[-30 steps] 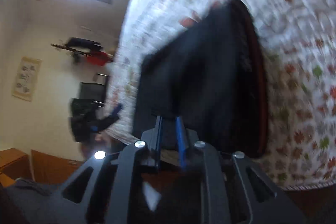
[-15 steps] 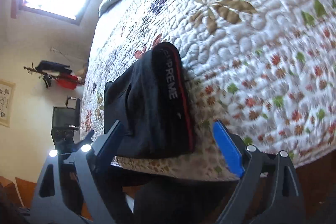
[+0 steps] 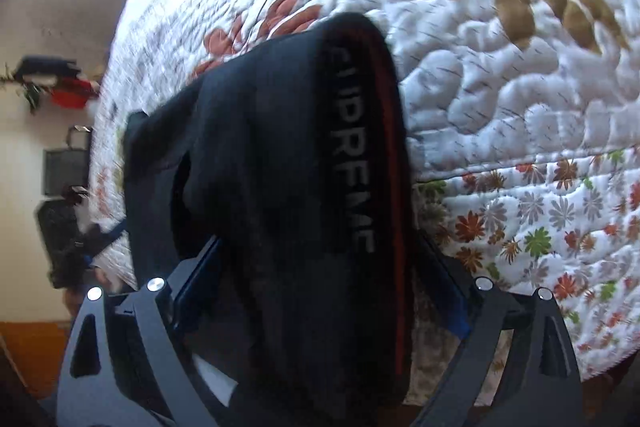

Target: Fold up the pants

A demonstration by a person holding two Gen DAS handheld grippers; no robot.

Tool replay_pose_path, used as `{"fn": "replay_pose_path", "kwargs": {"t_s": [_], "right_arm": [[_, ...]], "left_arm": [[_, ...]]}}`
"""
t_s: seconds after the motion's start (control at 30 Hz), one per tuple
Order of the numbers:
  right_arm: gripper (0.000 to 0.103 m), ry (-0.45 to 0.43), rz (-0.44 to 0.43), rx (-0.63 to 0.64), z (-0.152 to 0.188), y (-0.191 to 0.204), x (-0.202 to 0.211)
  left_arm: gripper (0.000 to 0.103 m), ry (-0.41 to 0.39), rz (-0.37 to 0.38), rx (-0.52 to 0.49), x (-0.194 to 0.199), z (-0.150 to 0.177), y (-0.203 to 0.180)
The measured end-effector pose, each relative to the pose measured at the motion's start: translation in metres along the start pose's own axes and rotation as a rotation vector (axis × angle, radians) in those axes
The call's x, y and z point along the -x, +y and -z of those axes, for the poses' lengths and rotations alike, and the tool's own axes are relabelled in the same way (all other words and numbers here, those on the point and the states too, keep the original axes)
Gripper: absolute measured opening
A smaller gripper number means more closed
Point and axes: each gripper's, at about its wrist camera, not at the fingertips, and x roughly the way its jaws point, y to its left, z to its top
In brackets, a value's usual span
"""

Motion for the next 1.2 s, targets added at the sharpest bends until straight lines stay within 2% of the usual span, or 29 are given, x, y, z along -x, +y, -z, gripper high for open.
{"fn": "replay_pose_path", "kwargs": {"t_s": [0.1, 0.2, 0.3, 0.4, 0.47, 0.6, 0.67, 0.7, 0.73, 0.8, 0.9, 1.03, 1.2], "right_arm": [[0.075, -0.018, -0.093, -0.066, 0.004, -0.021, 0.01], [0.074, 0.0, -0.158, -0.1, 0.006, -0.033, 0.011], [0.076, 0.033, -0.211, -0.095, 0.002, -0.023, 0.014], [0.077, 0.056, -0.178, -0.072, -0.001, -0.014, 0.007], [0.077, 0.054, -0.201, -0.081, -0.004, -0.013, 0.0], [0.067, 0.045, -0.227, -0.083, -0.002, -0.02, 0.001], [0.054, 0.048, -0.251, -0.082, -0.002, -0.023, 0.002], [0.053, 0.048, -0.258, -0.083, -0.001, -0.024, 0.002], [0.052, 0.045, -0.257, -0.08, 0.0, -0.03, 0.005], [0.05, 0.042, -0.264, -0.079, 0.001, -0.03, 0.003], [0.045, 0.028, -0.261, -0.069, 0.003, -0.026, 0.003], [0.035, 0.007, -0.256, -0.057, 0.008, -0.022, 0.006], [0.029, -0.028, -0.23, -0.047, 0.01, -0.005, 0.012]], "left_arm": [[0.091, 0.03, 0.008, 0.025, -0.007, -0.003, 0.004], [0.091, 0.053, 0.038, 0.023, -0.011, -0.005, 0.002], [0.091, 0.098, 0.069, 0.041, -0.02, -0.007, 0.002], [0.091, 0.134, 0.078, 0.078, -0.029, -0.01, 0.005], [0.091, 0.145, 0.068, 0.096, -0.035, -0.011, 0.008], [0.089, 0.148, 0.065, 0.08, -0.038, -0.011, 0.001], [0.082, 0.151, 0.075, 0.061, -0.041, -0.01, -0.004], [0.069, 0.161, 0.082, 0.054, -0.043, -0.01, -0.007], [0.066, 0.171, 0.079, 0.045, -0.045, -0.009, -0.01], [0.064, 0.167, 0.053, 0.026, -0.047, -0.008, -0.015], [0.055, 0.165, 0.018, 0.032, -0.05, -0.008, -0.015], [0.041, 0.16, 0.004, 0.038, -0.05, -0.008, -0.015], [0.033, 0.137, 0.003, 0.047, -0.042, -0.006, -0.016]]}}
